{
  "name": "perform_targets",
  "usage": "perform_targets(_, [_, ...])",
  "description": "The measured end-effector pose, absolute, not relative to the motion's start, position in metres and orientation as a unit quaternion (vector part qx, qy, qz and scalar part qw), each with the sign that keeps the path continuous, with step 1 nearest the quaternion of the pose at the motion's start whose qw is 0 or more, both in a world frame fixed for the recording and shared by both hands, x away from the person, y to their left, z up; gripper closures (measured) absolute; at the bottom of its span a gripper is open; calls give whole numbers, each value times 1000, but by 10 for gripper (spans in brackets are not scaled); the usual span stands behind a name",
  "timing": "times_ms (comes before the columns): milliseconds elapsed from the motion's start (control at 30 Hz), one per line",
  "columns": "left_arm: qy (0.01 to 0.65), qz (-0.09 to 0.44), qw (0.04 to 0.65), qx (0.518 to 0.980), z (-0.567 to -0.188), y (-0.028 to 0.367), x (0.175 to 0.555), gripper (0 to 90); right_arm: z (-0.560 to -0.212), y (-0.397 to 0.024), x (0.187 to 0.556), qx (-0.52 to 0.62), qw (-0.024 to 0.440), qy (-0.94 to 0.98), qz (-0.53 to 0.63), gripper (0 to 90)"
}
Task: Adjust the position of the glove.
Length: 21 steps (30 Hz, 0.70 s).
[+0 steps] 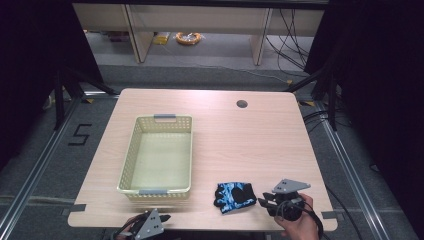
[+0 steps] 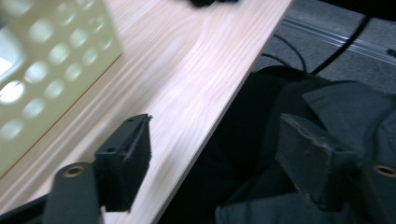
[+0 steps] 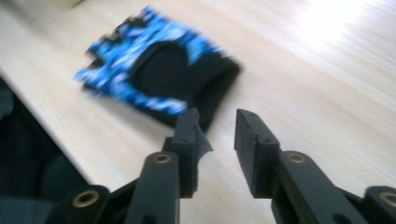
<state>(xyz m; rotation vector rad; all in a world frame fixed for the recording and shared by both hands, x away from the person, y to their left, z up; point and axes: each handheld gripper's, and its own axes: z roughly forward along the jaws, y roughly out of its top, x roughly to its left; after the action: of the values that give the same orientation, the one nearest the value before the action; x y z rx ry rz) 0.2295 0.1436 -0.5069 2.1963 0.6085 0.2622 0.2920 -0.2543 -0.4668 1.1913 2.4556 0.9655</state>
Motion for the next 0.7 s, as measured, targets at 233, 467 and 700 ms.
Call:
perform_targets(233, [198, 116, 401, 887, -500, 101, 249, 346, -467, -260, 313, 456, 95, 811, 354, 609])
perform_targets(467, [195, 136, 395, 887, -500, 71, 269, 418, -474, -256, 327, 459, 77, 815, 345, 579])
perform_targets(700, [186, 143, 383, 894, -503, 51, 276, 434, -477, -256, 329, 460, 74, 811, 354, 578])
